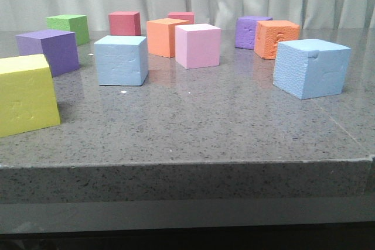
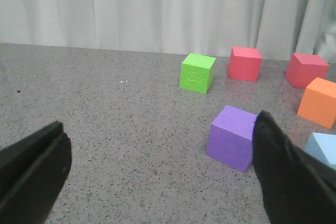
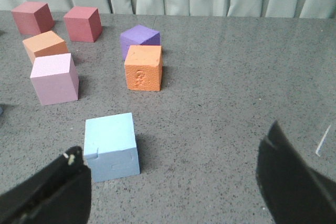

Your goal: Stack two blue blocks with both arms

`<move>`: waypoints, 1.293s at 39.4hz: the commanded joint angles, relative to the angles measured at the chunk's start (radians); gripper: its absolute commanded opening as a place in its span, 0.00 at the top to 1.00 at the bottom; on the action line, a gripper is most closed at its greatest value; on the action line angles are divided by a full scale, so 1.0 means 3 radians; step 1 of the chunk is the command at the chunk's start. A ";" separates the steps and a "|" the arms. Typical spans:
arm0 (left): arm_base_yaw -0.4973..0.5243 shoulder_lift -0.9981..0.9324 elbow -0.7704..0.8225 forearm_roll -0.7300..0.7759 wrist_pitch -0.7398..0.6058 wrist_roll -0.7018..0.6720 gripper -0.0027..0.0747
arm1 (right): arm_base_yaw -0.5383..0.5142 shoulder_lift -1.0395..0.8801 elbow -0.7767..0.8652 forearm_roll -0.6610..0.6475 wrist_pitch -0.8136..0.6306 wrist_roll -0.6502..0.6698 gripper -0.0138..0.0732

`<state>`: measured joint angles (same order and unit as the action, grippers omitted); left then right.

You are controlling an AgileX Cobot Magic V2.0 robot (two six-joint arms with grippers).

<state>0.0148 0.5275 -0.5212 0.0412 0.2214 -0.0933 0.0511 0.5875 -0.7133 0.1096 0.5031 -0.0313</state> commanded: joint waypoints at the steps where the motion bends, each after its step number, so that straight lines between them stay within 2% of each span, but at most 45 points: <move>1: 0.0003 0.0028 -0.0116 -0.0008 -0.0254 -0.0025 0.09 | -0.0027 0.0284 -0.0227 0.0019 -0.0255 -0.0005 0.10; 8: 0.0003 0.0028 -0.0116 -0.0008 -0.0254 -0.0025 0.09 | -0.0027 0.1010 -0.0638 0.0023 0.0058 -0.0012 0.10; 15: 0.0003 0.0028 -0.0116 -0.0008 -0.0267 -0.0025 0.09 | 0.0010 0.1681 -0.0981 0.0054 0.0158 -0.0044 0.10; 23: 0.0003 0.0028 -0.0116 -0.0008 -0.0266 -0.0025 0.09 | 0.0380 0.2267 -0.1304 0.0056 0.0299 -0.0044 0.10; 30: 0.0003 0.0028 -0.0116 -0.0008 -0.0266 -0.0025 0.09 | 0.0674 0.2608 -0.1540 0.0057 0.0370 -0.0044 0.10; 51: 0.0003 0.0028 -0.0116 -0.0008 -0.0266 -0.0025 0.09 | 0.0689 0.3080 -0.1650 0.0060 0.0464 -0.0044 0.10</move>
<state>0.0148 0.5275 -0.5212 0.0412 0.2214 -0.0933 0.2591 1.5395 -1.1729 0.1277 0.6847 -0.0331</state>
